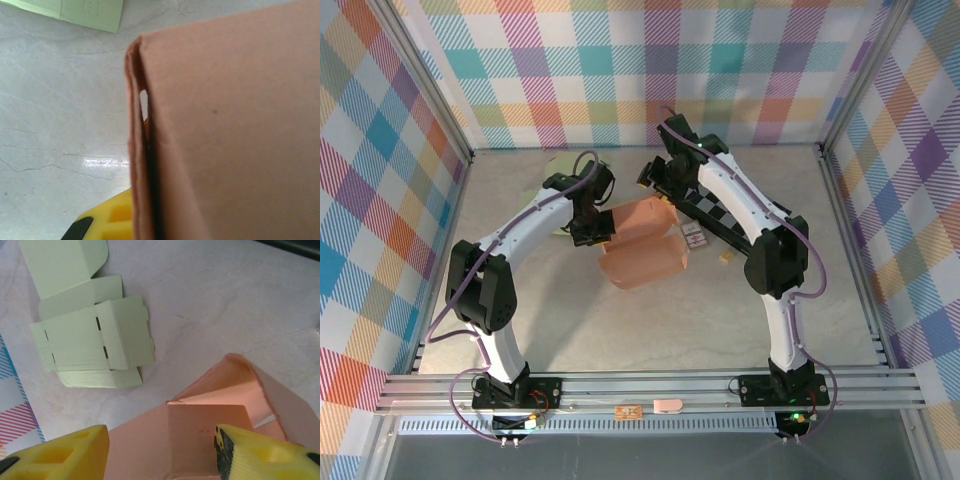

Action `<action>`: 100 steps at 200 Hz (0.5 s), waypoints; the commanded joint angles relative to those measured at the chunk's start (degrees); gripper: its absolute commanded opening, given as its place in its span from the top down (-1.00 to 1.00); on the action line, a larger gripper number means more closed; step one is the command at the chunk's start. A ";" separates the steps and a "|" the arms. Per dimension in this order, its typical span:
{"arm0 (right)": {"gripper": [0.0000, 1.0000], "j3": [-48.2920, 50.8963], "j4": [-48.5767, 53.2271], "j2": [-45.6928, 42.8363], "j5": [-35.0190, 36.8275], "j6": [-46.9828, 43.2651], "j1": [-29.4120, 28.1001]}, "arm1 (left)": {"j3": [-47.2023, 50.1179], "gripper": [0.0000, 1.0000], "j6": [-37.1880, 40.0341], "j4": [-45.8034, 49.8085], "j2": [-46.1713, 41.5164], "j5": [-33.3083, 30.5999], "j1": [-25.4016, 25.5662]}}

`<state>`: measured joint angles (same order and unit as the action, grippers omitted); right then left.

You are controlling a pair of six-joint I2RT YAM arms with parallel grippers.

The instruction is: Fold the paper box

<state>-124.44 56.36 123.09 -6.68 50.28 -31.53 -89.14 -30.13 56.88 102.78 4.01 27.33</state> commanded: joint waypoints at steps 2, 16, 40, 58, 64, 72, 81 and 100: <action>-0.17 0.31 1.16 -0.21 -0.42 -0.86 -1.27 | -1.56 1.00 0.95 0.99 -2.06 0.39 0.44; -0.18 0.43 0.90 -0.28 -1.84 -0.09 -1.43 | -1.48 1.00 1.13 1.10 -2.19 0.47 0.42; -0.17 0.43 0.31 -0.81 -2.87 1.01 -1.93 | -1.30 1.00 1.21 0.95 -2.41 0.56 0.51; -0.12 0.52 -0.77 -0.99 -3.83 2.16 -2.20 | -1.09 1.00 1.04 0.62 -2.66 0.56 0.52; -0.08 0.52 -1.09 -1.00 -4.02 2.39 -2.23 | -1.08 1.00 1.04 0.53 -2.78 0.50 0.62; -0.04 0.52 -1.52 -1.21 -4.21 2.66 -2.23 | -0.95 1.00 1.06 0.43 -2.92 0.43 0.61; -0.03 0.53 -1.88 -1.69 -4.05 2.59 -2.22 | -0.95 1.00 1.04 0.50 -3.03 0.39 0.62; -0.07 1.03 -1.61 -3.57 -2.49 1.46 -2.23 | -0.68 1.00 1.22 0.60 -3.43 -0.18 0.61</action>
<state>-124.38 55.44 123.07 -9.04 51.81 -33.34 -89.14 -29.95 56.86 102.00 3.81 27.33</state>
